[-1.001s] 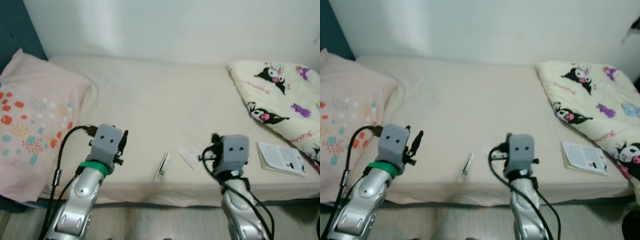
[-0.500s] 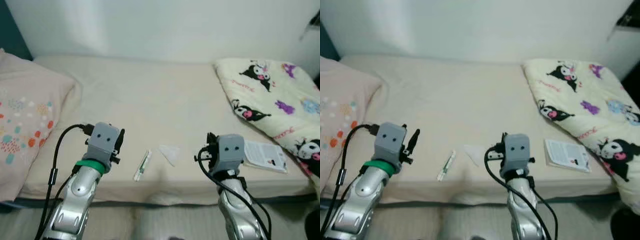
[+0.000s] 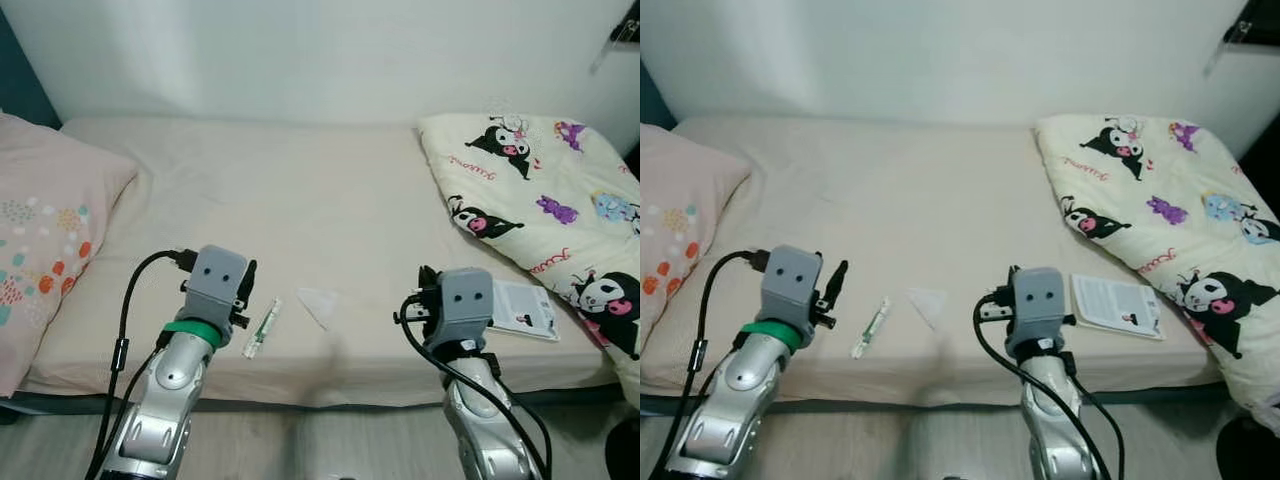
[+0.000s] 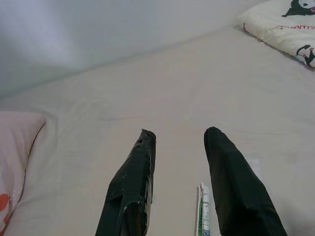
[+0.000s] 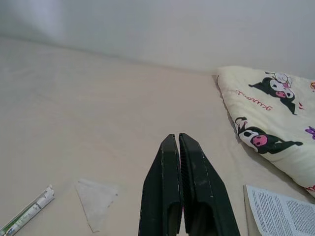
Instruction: Clean up the room
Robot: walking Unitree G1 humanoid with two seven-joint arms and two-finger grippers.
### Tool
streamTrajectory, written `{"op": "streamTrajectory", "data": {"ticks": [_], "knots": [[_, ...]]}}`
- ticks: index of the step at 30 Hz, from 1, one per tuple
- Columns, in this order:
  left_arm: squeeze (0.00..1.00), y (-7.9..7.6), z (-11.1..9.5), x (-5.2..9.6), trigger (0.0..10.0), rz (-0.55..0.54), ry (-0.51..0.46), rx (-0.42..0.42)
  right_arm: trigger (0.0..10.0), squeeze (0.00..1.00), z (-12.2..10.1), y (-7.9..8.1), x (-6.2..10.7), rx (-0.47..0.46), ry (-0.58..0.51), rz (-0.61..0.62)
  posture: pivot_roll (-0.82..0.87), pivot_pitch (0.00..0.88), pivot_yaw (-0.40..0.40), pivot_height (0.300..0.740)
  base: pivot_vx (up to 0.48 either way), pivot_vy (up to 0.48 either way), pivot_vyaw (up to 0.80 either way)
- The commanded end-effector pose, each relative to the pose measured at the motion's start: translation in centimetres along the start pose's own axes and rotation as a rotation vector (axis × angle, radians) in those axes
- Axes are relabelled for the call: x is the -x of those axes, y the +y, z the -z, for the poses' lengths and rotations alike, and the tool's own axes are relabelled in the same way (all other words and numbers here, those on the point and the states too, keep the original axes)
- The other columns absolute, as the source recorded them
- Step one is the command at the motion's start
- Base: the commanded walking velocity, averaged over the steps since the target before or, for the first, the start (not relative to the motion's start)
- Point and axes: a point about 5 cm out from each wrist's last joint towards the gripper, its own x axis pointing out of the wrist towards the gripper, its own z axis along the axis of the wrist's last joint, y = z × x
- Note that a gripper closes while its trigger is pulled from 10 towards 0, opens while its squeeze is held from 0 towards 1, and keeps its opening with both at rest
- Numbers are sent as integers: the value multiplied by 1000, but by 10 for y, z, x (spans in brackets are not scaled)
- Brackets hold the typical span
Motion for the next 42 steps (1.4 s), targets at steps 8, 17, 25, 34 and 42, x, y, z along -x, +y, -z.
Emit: {"op": "streamTrajectory", "data": {"ticks": [8, 17, 25, 34, 42], "knots": [[0, -2, 5, -1, 10000, -6, 33, 20, 10000, 0, 0, 7, 3, -14, -9, -34, -98, 1, 15, 738, 0, 0, 0], [0, -6, 11, -10, 10000, -31, 73, 33, 10000, 0, 2, 5, 1, -10, 0, -14, -101, 10, 12, 738, 0, 0, 0], [0, -9, 17, -31, 10000, -99, 101, 80, 10000, 0, 0, 5, -14, 18, -4, 10, -121, 30, -8, 718, 0, 0, 0], [0, -16, 13, -39, 10000, -87, 88, 75, 10000, 0, -10, -4, -27, 29, -32, 16, -126, 45, -17, 683, 0, 0, 0], [0, -16, 17, -41, 10000, -95, 88, 73, 10000, 0, -7, -3, -27, 28, -28, 18, -122, 62, -22, 643, 0, 0, 0]]}}
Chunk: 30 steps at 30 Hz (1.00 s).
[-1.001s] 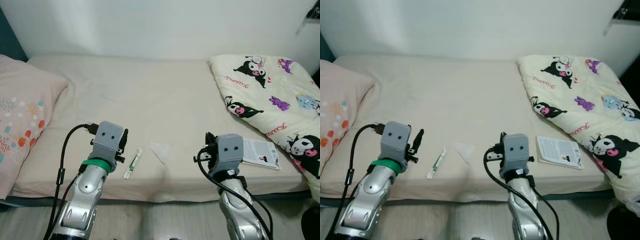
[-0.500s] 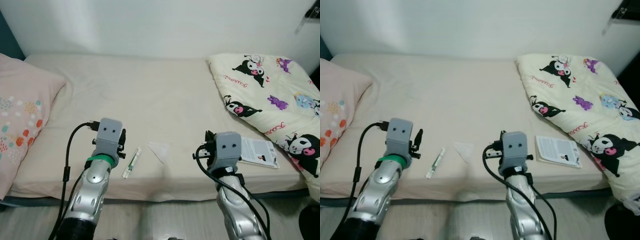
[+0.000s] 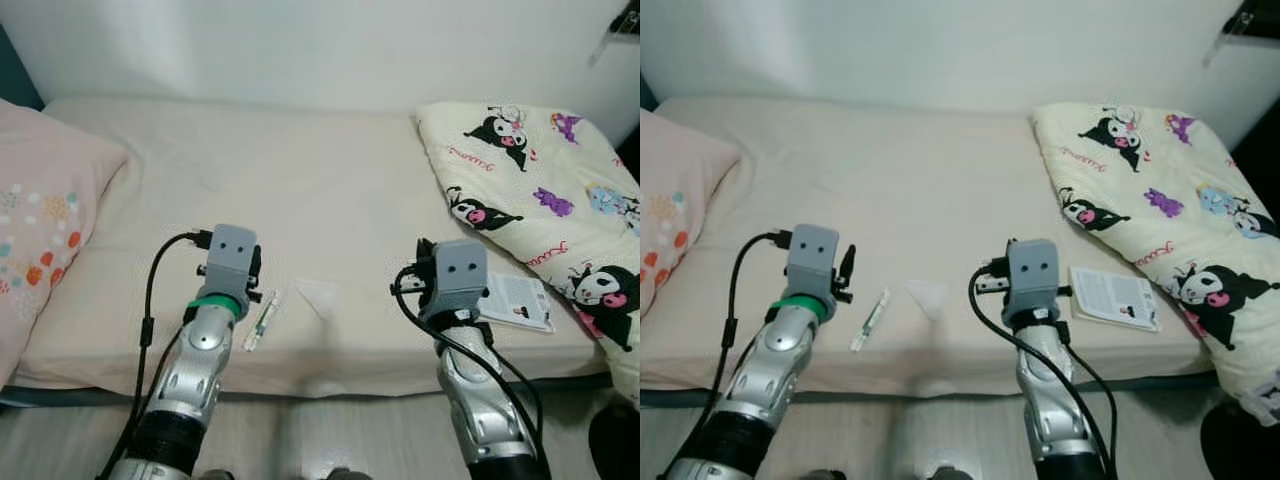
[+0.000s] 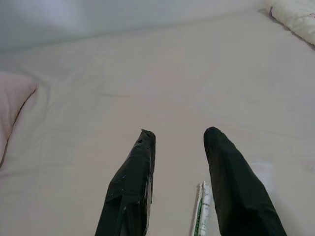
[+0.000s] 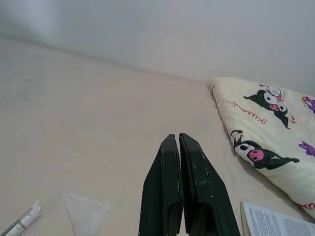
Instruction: Clean up the room
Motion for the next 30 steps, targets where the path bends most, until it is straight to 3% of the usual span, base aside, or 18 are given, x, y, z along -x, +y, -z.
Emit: {"op": "streamTrajectory", "data": {"ticks": [1, 22, 30], "knots": [[0, -2, 8, 2, 10000, 4, 24, -1, 10000, 0, 9, -1, 4, -5, 35, 8, -122, 62, -22, 633, 0, 0, 0], [0, -3, 10, 2, 10000, 17, 24, -17, 10000, 0, 12, -1, 4, -25, 43, 15, -120, 91, -8, 543, 0, 0, 0], [0, -2, 13, -5, 10000, -19, 54, -76, 10000, 0, 13, 1, 4, -35, 50, -7, -124, 102, -4, 543, 0, 0, 0]]}}
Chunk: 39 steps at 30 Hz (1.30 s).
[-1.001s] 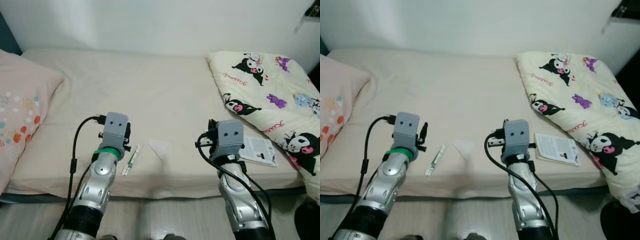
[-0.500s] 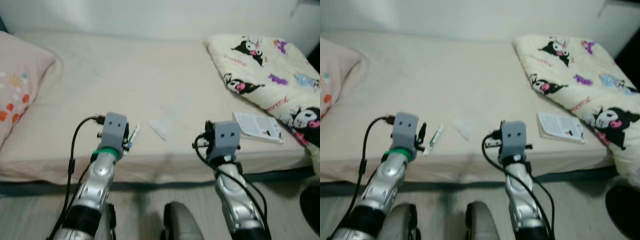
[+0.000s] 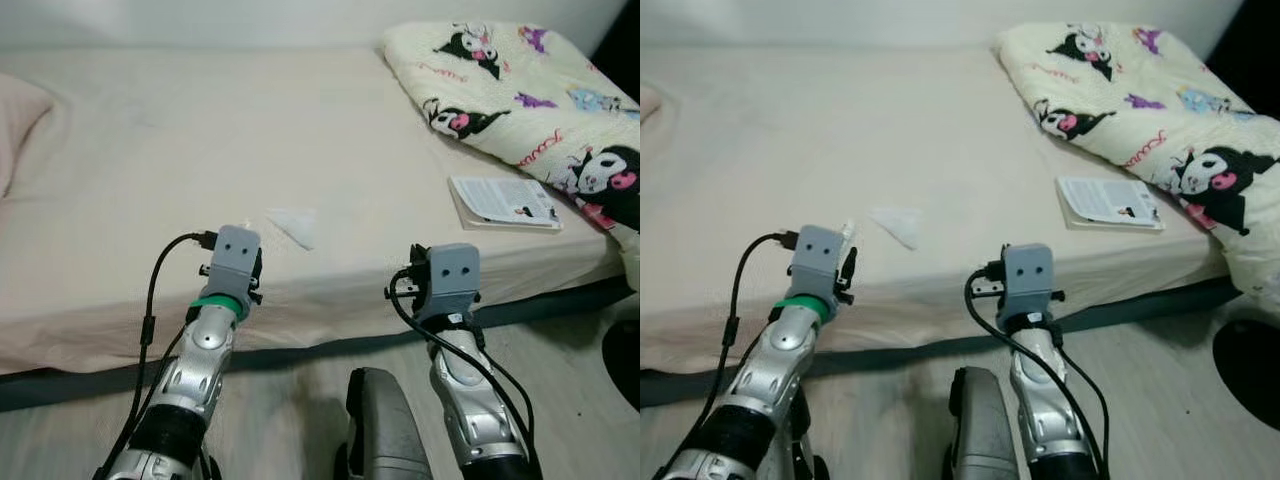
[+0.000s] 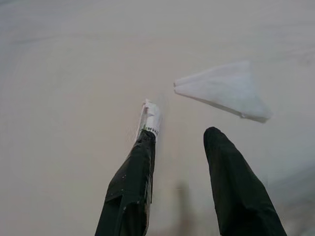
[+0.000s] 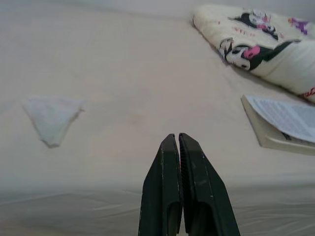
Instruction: Clean up the room
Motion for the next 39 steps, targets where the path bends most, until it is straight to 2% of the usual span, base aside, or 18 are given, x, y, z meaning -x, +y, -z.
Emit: {"op": "streamTrajectory", "data": {"ticks": [1, 5, 9, 10, 13, 14, 16, 17, 18, 19, 21, 23, 24, 25, 26, 27, 32, 39], "knots": [[0, 3, 11, -1, 10000, -16, 53, -31, 10000, 0, 5, -1, 1, -9, 21, 0, -125, 108, -5, 543, 0, 0, 0], [0, 12, 23, -12, 10000, -46, 151, -29, 10000, 0, 2, 3, -1, -13, 13, -17, -137, 118, -7, 543, 0, 0, 0], [0, 21, 25, -18, 10000, -71, 190, -23, 10000, 0, 1, 3, 0, -13, 10, -19, -142, 118, -7, 543, 0, 0, 0], [184, 30, 23, -22, 10000, -99, 190, -46, 10000, 0, 2, 1, 1, -12, 12, -17, -144, 117, -6, 543, 0, 0, 0], [184, 32, 22, -24, 10000, -111, 188, -57, 10000, 0, 2, 1, 1, -12, 12, -17, -144, 117, -6, 543, 0, 0, 0], [1000, 36, 28, -24, 10000, -91, 229, -98, 10000, 0, 2, 1, 1, -12, 12, -16, -144, 116, -3, 543, 0, 0, 0], [1000, 38, 32, -24, 10000, -74, 261, -125, 10000, 0, 2, 1, 1, -11, 12, -16, -144, 116, -3, 543, 0, 0, 0], [1000, 35, 45, -20, 10000, -3, 341, -165, 10000, 0, 2, 1, 0, -12, 12, -15, -142, 113, -1, 543, 0, 0, 0], [753, 29, 57, -14, 10000, 80, 421, -175, 10000, 0, 2, 1, 0, -12, 12, -14, -141, 113, -1, 543, 0, 0, 0], [0, 25, 66, -9, 10000, 135, 477, -177, 10000, 0, 2, 1, 0, -13, 12, -14, -141, 113, 0, 543, 0, 0, 0], [0, 20, 79, -1, 10000, 166, 554, -157, 10000, 0, 2, 1, -1, -13, 11, -14, -141, 112, -1, 543, 0, 0, 0], [0, 18, 82, 1, 9686, 152, 576, -135, 10000, 0, 1, 1, -3, -13, 9, -14, -144, 115, -2, 543, 0, 0, 0], [0, 17, 82, 1, 7098, 140, 576, -123, 10000, 0, 0, 0, -4, -12, 7, -13, -145, 116, -4, 543, 0, 0, 0], [0, 17, 82, 1, 7098, 140, 576, -123, 10000, 0, 0, 0, -4, -12, 7, -13, -145, 116, -4, 543, 0, 0, 0], [0, 17, 81, 0, 863, 122, 571, -114, 10000, 0, -1, -1, -5, -12, 4, -12, -144, 117, -5, 543, 0, 0, 0], [0, 18, 76, -3, 0, 85, 549, -86, 10000, 0, -3, -2, -8, -13, 0, -9, -145, 119, -6, 543, 0, 0, 0], [0, 29, 54, -18, 0, -26, 442, 0, 10000, 0, -7, -11, -21, -36, 6, -7, -137, 122, -8, 543, 0, 0, 0], [0, 38, 47, -19, 0, -2, 375, -7, 10000, 0, -1, -8, -44, -37, 98, -67, -89, 153, -20, 543, 0, 0, 0]]}}
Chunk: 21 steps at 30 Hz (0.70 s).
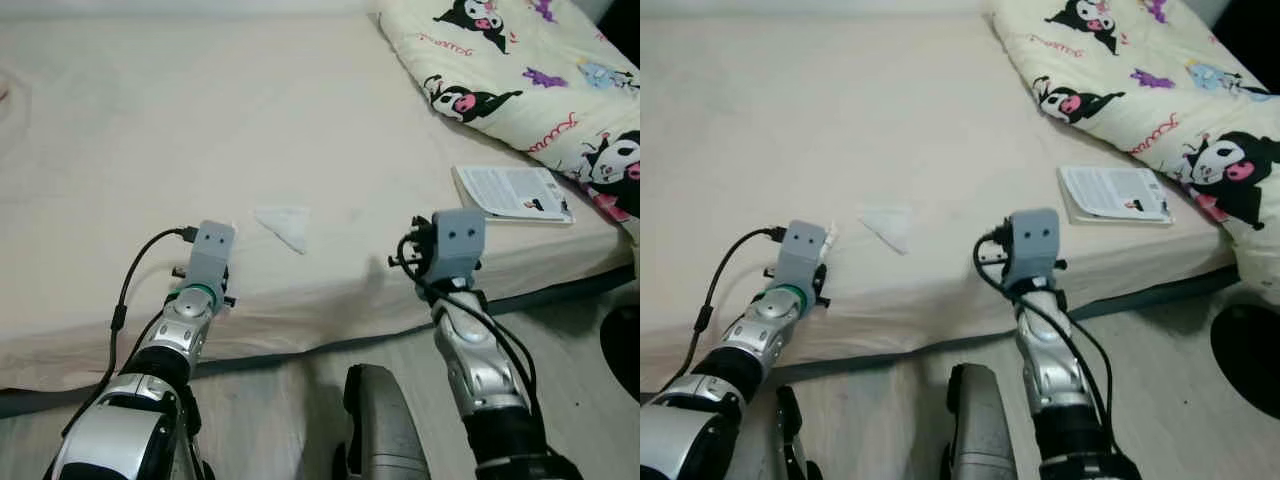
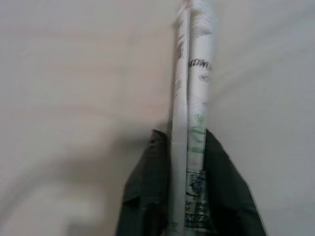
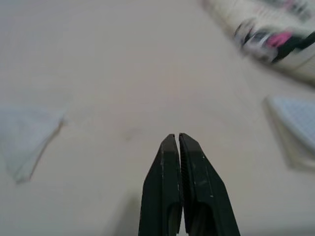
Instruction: Clean up the room
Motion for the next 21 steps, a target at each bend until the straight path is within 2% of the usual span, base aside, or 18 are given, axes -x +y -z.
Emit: {"op": "streamTrajectory", "data": {"ticks": [1, 3, 4, 6, 7, 9, 10, 11, 13, 14, 16, 17, 18, 20, 21], "knots": [[0, 1, 15, 2, 0, 9, 49, -3, 10000, 0, 10, -2, 1, -7, 53, -5, -89, 153, -20, 543, 0, 0, 0], [0, 8, 13, 6, 0, 11, 12, 29, 10000, 0, 12, 2, -7, -7, 75, -46, -49, 177, -24, 543, 0, 0, 0], [0, 21, 5, 16, 0, 12, -78, 81, 10000, 0, 10, 8, -16, -25, 85, -93, -10, 197, -30, 543, 0, 0, 0], [0, 21, 5, 16, 0, 12, -78, 81, 10000, 0, 10, 8, -16, -25, 85, -93, -10, 197, -30, 543, 0, 0, 0], [0, 29, -3, 24, 10000, 18, -139, 100, 10000, 0, 8, 12, -20, -37, 82, -116, 9, 204, -32, 543, 0, 0, 0], [0, 49, -24, 48, 10000, 18, -277, 141, 10000, 0, 5, 19, -27, -70, 74, -157, 64, 228, -43, 543, 0, 0, 0], [0, 54, -29, 54, 10000, 15, -309, 149, 10000, 0, 4, 21, -29, -78, 73, -167, 64, 228, -43, 543, 0, 0, 0], [0, 54, -29, 54, 10000, 15, -309, 149, 10000, 0, 4, 21, -29, -78, 73, -167, 64, 228, -43, 543, 0, 0, 0], [0, 73, -48, 75, 10000, -40, -397, 162, 10000, 0, 1, 26, -34, -89, 72, -185, 191, 271, -73, 543, 0, 0, 0], [0, 73, -48, 75, 10000, -40, -397, 162, 10000, 0, 1, 26, -34, -89, 72, -185, 191, 271, -73, 543, 0, 0, 0], [0, 89, -66, 97, 10000, -89, -478, 162, 10000, 0, -1, 29, -39, -94, 83, -190, 247, 296, -85, 543, 0, 0, 0], [0, 89, -66, 97, 10000, -89, -478, 162, 10000, 0, -1, 29, -39, -94, 83, -190, 247, 296, -85, 543, 0, 0, 0], [0, 96, -75, 108, 10000, -114, -513, 170, 10000, 1000, -2, 31, -42, -97, 94, -187, 278, 310, -91, 543, 0, 0, 0], [0, 105, -84, 135, 10000, -153, -553, 169, 10000, 1000, -4, 34, -47, -112, 110, -184, 350, 350, -90, 543, 0, 0, 0], [0, 105, -84, 135, 10000, -153, -553, 169, 10000, 1000, -4, 34, -47, -112, 110, -184, 350, 350, -90, 543, 0, 0, 0]]}}
